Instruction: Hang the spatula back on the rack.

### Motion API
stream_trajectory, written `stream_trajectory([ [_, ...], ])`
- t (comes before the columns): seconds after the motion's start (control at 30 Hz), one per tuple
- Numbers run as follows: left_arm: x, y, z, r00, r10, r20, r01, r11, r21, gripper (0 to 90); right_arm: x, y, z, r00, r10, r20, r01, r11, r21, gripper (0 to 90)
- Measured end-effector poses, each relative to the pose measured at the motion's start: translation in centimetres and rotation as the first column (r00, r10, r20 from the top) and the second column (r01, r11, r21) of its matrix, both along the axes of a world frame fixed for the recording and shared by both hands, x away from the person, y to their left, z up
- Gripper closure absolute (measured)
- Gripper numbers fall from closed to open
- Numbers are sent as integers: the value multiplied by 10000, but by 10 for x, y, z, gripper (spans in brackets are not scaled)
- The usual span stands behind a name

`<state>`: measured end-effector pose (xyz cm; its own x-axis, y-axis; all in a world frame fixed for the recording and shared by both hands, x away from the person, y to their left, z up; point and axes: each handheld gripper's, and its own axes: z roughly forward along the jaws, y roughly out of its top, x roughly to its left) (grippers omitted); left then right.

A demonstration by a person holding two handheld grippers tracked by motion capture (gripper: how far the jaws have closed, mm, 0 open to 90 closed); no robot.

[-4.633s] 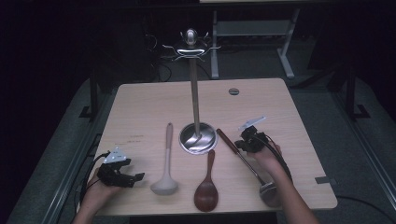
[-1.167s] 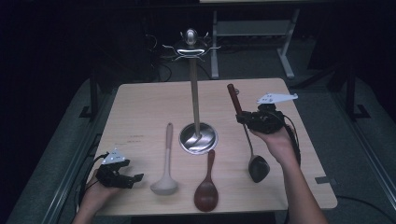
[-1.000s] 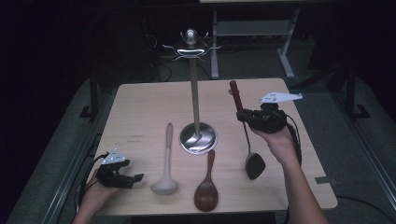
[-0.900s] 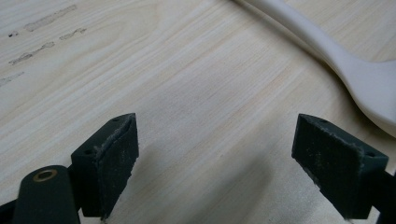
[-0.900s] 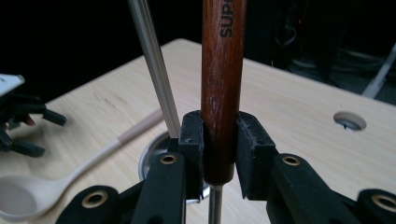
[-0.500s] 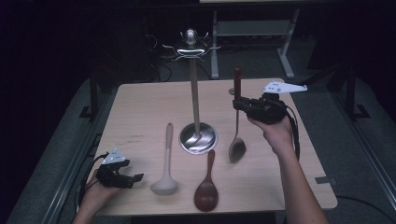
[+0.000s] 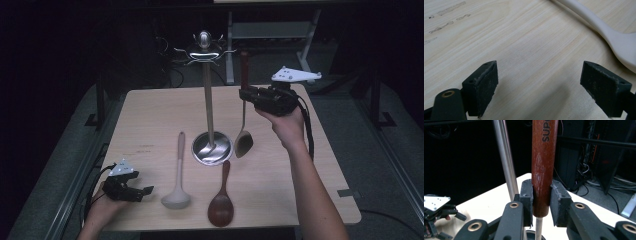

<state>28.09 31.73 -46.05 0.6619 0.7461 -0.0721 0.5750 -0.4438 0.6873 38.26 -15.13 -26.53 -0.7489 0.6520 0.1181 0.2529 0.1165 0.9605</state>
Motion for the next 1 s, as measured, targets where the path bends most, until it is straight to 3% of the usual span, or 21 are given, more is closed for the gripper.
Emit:
stream_trajectory([
  [0.2, 0, 0, 0, 10000, -63, 28, 63, 9999, 80, 144, 7, 5, 10, 9995, 177, 260, -177, 9998, -9, 739],
  [0.47, 0, 0, 0, 10000, -73, 35, 73, 9999, 71, 144, 6, 9, 16, 9980, 395, 486, -388, 9991, -139, 739],
  [1.0, 0, -1, 0, 9999, -147, 15, 147, 9998, 140, 144, -18, 15, 26, 9902, 971, 999, -955, 9952, -205, 739],
])
